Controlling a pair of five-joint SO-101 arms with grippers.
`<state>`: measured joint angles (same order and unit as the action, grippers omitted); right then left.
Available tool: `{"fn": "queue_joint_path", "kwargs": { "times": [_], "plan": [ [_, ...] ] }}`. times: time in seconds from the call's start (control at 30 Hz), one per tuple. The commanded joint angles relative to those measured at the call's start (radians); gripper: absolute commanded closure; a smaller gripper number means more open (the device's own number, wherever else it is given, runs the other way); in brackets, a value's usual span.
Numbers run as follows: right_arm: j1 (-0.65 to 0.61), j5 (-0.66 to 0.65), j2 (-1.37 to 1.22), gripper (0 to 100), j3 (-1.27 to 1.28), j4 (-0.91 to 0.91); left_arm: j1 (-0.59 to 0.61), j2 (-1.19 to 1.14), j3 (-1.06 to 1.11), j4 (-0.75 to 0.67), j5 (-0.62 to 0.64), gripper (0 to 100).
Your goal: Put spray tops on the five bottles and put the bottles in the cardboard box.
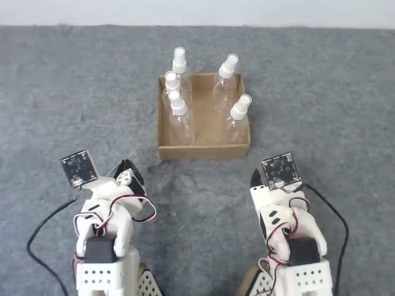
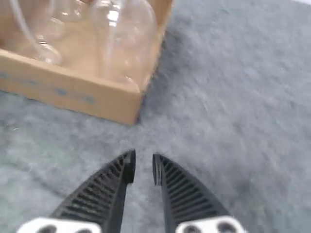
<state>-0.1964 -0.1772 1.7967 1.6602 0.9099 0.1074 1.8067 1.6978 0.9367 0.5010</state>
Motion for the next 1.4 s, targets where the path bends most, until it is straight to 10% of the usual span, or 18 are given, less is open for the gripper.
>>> {"fn": "queue_joint_path", "kwargs": {
  "times": [0.0, 0.2, 1.37],
  "plan": [
    [0.061, -0.011, 0.004, 99.1, 0.023, -0.015, 0.002, 0.017, -0.013, -0.002, -0.106, 99],
    [0.081, -0.014, -0.001, 98.9, 0.023, 0.024, 0.002, 0.017, -0.013, -0.002, -0.301, 99],
    [0.125, -0.012, 0.016, 99.1, 0.023, 0.398, 0.155, 0.017, -0.013, 0.232, -0.301, 99]
  ]
}}
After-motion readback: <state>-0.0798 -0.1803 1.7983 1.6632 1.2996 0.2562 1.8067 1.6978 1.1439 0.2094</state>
